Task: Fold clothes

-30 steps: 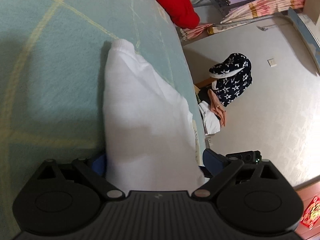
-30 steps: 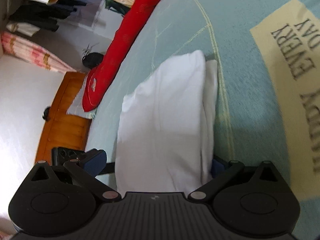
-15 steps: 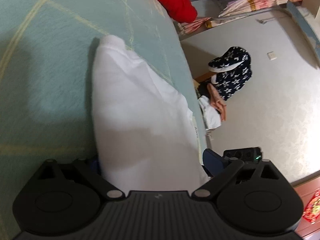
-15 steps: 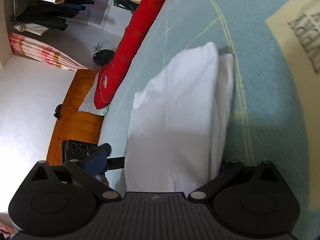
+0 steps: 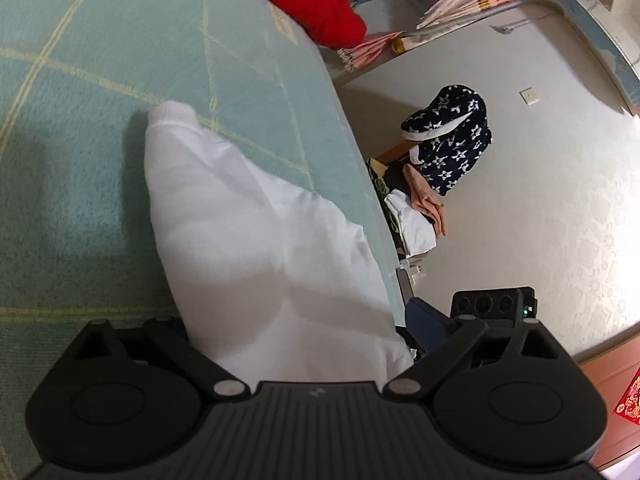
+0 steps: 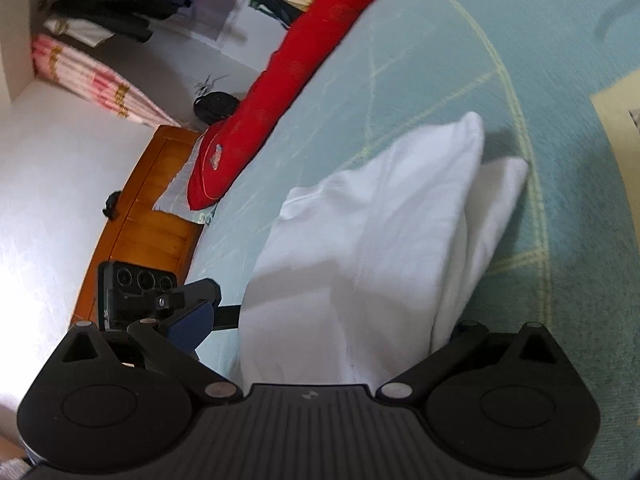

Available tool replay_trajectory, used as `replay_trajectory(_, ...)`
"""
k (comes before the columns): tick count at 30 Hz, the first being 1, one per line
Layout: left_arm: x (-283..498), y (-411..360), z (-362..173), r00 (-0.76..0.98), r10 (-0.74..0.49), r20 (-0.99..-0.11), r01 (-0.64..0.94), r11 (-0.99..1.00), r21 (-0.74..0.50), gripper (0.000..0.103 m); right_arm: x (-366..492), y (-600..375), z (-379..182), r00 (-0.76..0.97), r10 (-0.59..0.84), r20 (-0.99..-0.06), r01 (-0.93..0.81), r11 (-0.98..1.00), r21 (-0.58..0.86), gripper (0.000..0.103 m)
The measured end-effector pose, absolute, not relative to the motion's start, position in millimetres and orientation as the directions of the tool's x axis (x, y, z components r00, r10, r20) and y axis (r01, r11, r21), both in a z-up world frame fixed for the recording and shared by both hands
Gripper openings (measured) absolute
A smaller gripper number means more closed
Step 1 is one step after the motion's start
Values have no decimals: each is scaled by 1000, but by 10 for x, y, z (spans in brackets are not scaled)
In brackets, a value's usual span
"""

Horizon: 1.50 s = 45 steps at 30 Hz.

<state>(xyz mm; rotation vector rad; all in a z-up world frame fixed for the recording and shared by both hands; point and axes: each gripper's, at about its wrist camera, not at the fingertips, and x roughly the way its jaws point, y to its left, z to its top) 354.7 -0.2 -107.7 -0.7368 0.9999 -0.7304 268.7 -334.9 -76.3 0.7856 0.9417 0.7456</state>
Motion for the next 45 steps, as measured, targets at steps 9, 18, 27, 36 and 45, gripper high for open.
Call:
replay_trajectory(9, 3447, 135, -947, 384, -806, -450, 202, 549, -811, 95, 2623, -3259, -612, 386, 838, -387, -259, 501, 826, 103)
replay_trajectory(18, 3315, 473, -806, 426, -791, -439, 209, 559, -803, 95, 2607, -2994, -469, 365, 841, -398, -297, 511, 807, 103)
replay_trajectory(27, 3108, 1072, -626, 491, -753, -439, 192, 585, -788, 95, 2643, -2344, -293, 309, 860, -405, -352, 499, 792, 103)
replay_trajectory(36, 2919, 1863, -448, 576, -685, -447, 135, 619, -774, 95, 2716, -1428, -124, 227, 883, -411, -434, 469, 769, 103)
replay_trajectory(45, 2826, 2635, -310, 639, -607, -472, 77, 661, -746, 95, 2878, -511, -19, 147, 906, -397, -483, 416, 771, 103)
